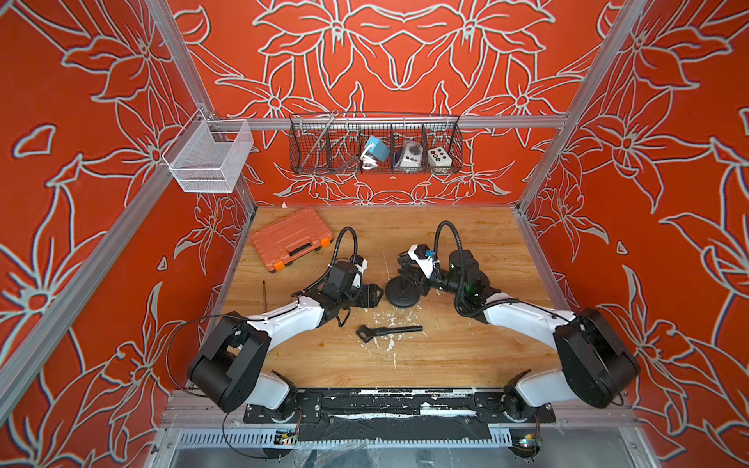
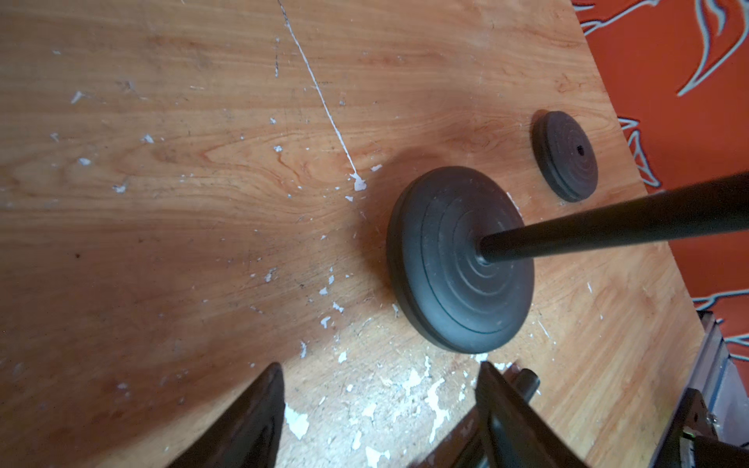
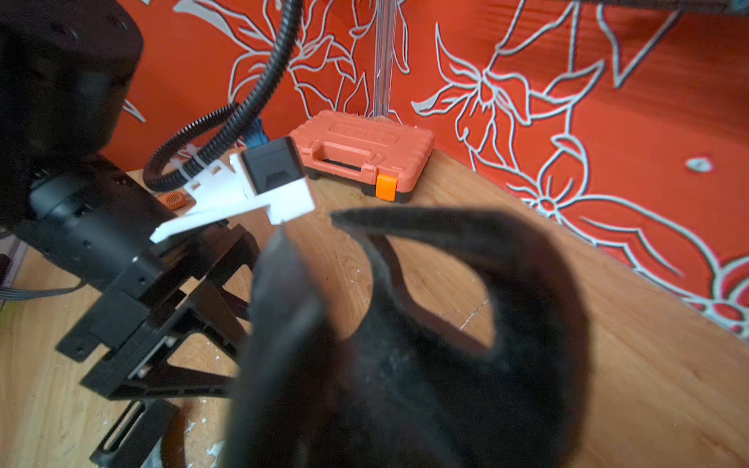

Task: Assemble a microphone stand
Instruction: Pick up the microphone stand at the center of the board.

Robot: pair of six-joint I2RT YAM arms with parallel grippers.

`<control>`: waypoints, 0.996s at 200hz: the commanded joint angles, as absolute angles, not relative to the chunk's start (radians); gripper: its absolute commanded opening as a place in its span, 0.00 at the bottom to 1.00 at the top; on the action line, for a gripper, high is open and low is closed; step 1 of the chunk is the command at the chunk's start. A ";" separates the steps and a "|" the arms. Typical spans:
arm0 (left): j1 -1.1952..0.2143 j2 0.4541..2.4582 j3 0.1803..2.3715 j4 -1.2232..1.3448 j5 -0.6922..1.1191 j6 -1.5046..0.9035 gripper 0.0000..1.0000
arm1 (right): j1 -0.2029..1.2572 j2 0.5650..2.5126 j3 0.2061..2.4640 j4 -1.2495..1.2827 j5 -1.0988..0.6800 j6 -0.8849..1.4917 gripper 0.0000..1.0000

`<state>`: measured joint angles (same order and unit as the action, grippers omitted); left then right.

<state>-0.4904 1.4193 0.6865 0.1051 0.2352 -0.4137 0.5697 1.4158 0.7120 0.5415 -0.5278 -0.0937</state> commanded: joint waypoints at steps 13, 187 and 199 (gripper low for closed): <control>-0.475 1.364 0.702 0.095 0.309 -0.513 0.77 | 0.565 1.329 0.790 0.501 -0.519 -0.104 0.00; -0.433 1.234 0.800 0.124 0.615 -1.213 0.73 | 0.536 1.258 1.151 0.062 -0.555 0.067 0.00; -0.434 1.231 0.802 0.145 0.618 -1.236 0.72 | 0.537 1.259 1.166 0.053 -0.562 0.076 0.00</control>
<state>-0.4423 1.2617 0.7860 0.0620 0.5900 -1.1397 0.5430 1.3006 1.1038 0.0460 -0.5186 0.0456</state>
